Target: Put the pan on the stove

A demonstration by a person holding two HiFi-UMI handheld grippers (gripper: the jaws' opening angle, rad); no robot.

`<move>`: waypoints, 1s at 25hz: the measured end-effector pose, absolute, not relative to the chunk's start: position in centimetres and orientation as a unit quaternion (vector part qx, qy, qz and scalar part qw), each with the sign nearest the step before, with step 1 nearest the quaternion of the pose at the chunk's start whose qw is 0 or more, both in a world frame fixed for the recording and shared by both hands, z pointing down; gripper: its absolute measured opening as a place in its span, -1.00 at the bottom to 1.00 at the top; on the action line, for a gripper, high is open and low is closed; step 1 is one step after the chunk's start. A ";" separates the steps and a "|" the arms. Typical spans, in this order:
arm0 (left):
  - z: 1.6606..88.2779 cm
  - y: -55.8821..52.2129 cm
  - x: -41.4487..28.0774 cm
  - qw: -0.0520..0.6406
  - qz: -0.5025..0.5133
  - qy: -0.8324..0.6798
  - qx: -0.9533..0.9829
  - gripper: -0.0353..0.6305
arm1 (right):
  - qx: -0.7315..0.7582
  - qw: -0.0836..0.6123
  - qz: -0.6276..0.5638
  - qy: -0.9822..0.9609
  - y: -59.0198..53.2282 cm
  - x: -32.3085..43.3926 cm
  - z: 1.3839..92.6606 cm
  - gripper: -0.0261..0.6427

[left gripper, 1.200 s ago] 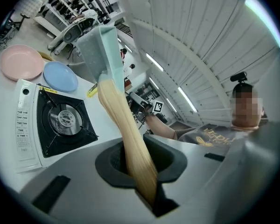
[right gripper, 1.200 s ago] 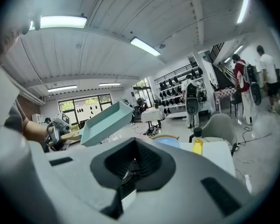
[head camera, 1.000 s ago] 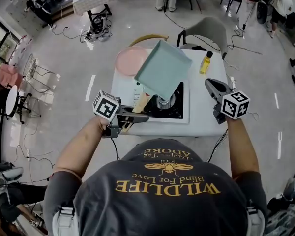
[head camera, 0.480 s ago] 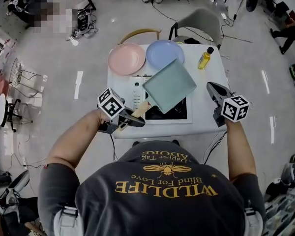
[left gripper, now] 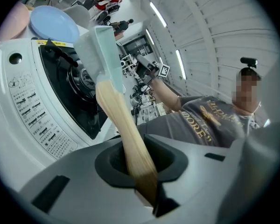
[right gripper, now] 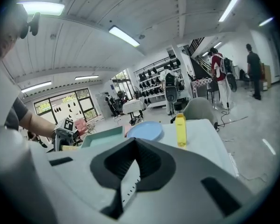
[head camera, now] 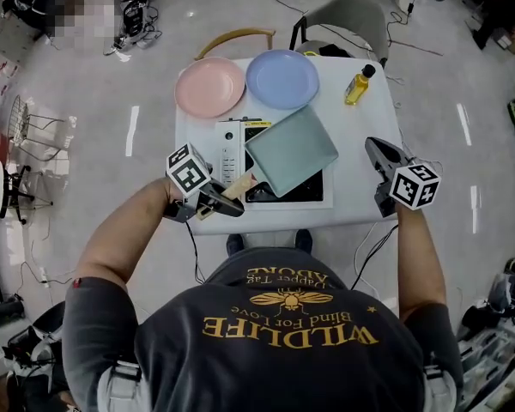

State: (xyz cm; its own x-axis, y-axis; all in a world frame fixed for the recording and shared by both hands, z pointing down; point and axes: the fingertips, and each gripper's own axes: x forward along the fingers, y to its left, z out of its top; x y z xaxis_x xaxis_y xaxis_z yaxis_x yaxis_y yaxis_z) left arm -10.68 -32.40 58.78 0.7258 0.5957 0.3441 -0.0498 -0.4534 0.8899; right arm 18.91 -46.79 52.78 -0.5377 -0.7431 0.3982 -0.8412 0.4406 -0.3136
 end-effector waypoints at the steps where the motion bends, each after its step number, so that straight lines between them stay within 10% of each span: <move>1: 59.0 -32.4 -10.7 0.495 0.327 0.177 0.785 -0.70 | 0.471 0.100 0.244 -0.842 -46.9 19.1 53.0 -0.93; 25: 62.5 -35.0 -12.3 0.450 0.417 0.100 0.784 -0.65 | 0.456 0.110 0.262 -0.844 -46.3 17.8 54.9 -0.93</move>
State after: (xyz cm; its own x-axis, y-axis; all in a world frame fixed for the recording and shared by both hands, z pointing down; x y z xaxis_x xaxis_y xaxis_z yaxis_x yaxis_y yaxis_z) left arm -12.29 -35.01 62.53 0.6324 0.5319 0.5631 -0.2180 -0.5753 0.7883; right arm 17.78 -46.33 54.92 -0.5604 -0.7108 0.4251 -0.8266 0.4474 -0.3414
